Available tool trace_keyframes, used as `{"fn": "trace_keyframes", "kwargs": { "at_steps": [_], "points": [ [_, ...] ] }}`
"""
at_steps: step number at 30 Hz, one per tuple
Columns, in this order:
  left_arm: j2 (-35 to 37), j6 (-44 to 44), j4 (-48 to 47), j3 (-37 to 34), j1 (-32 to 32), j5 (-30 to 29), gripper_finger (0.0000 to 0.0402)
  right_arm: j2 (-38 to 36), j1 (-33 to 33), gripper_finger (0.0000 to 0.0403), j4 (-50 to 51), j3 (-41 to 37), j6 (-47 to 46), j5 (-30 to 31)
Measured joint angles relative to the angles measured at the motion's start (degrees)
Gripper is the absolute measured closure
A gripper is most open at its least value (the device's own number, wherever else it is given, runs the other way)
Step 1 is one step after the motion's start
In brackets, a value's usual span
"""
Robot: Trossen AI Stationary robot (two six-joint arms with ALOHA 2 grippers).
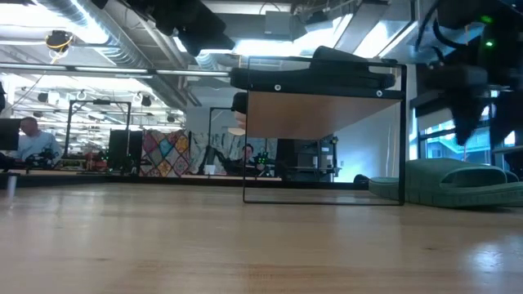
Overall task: Pick and place slides into the shelf
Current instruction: Put the right green slide under the shelf
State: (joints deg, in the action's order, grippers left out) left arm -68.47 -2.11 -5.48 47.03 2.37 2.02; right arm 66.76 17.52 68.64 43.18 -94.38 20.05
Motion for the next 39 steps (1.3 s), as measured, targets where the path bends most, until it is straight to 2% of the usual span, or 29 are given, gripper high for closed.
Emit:
{"fn": "trace_keyframes", "kwargs": {
  "at_steps": [3,7,11,15,18,19,21,25,28,31,39],
  "points": [
    [0.0,-0.02,-0.08,0.0,0.0,0.0,0.0189,-0.18,0.68,0.0104,-2.68,0.0,-3.13,6.89],
    [0.0,-0.08,-0.1,0.0,0.0,0.0,0.0189,-0.61,4.55,0.0104,0.66,0.0,-17.46,14.16],
    [0.0,-0.36,-0.37,0.0,0.0,0.0,0.0189,-0.66,8.48,0.0104,2.46,0.0,-34.07,14.13],
    [0.0,-3.16,-0.59,0.0,0.0,0.0,0.0189,-0.29,10.35,0.0104,-0.95,0.0,-39.17,13.25],
    [0.0,-3.95,-0.59,0.0,0.0,0.0,0.0189,1.7,11.33,0.0104,3.06,-0.01,-55.23,14.17],
    [0.0,-4.1,-0.59,0.0,0.0,0.01,0.0189,2.58,11.44,0.0104,4.95,-0.14,-57.91,13.07],
    [0.0,-4.11,-0.58,0.0,0.0,0.02,0.0189,4.32,10.05,0.0104,3.28,-0.5,-60.62,8.44],
    [0.0,-4.63,-0.54,0.0,-0.26,0.02,0.0189,9.68,8.21,0.0104,1.56,-0.41,-61.62,10.29],
    [0.0,-4.66,-0.54,0.0,-0.72,0.0,0.0189,12.38,8.13,0.0104,3.22,-0.42,-62.47,8.46],
    [0.0,-4.66,-0.52,0.0,-1.19,0.0,0.0189,13.57,8.4,0.0104,5.61,-0.42,-63.46,5.89],
    [0.0,-4.03,-0.52,0.0,-1.73,0.0,0.0189,16.08,7.11,0.0104,10.8,-0.42,-65.09,5.94]
  ]
}}
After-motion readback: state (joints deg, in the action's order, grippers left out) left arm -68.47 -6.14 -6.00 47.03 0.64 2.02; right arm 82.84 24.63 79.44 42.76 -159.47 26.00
